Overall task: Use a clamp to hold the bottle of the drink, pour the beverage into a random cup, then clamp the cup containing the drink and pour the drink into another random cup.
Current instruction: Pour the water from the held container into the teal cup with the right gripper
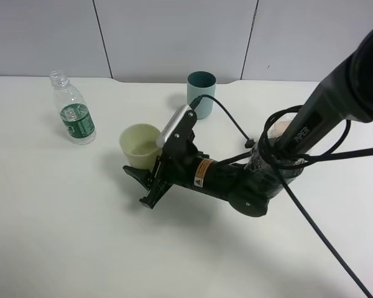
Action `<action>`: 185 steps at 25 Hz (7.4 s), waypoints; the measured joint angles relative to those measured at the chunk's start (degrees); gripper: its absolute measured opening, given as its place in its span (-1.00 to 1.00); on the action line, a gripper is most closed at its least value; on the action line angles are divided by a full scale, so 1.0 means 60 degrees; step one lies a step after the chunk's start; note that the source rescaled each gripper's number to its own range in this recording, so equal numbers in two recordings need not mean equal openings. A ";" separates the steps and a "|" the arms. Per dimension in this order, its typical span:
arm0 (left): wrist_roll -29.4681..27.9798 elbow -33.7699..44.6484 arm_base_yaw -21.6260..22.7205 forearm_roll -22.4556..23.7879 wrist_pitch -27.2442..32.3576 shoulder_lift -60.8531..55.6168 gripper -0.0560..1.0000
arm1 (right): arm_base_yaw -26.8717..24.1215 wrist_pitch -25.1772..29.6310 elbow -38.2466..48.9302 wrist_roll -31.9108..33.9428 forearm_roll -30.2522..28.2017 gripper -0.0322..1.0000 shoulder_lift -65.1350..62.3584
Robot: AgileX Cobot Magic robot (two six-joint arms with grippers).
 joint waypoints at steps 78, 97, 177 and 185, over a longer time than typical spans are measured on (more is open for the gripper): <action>0.0000 0.0000 0.0000 0.0000 0.0000 0.0000 0.76 | -0.3930 1.0503 -0.4082 0.5731 -0.4987 -0.92 -0.3949; -0.0008 0.0000 0.0000 0.0000 0.0000 0.0000 0.76 | -0.3693 1.2397 -0.4625 0.8471 -0.9237 -0.92 -0.3610; 0.0000 0.0000 0.0000 0.0000 0.0000 0.0000 0.76 | -0.2902 1.4237 -0.5684 0.5024 -1.2388 -0.92 -0.2077; 0.0000 0.0000 0.0000 0.0000 0.0000 0.0000 0.76 | -0.2902 1.4701 -0.5684 0.5024 -1.2413 -0.92 -0.2077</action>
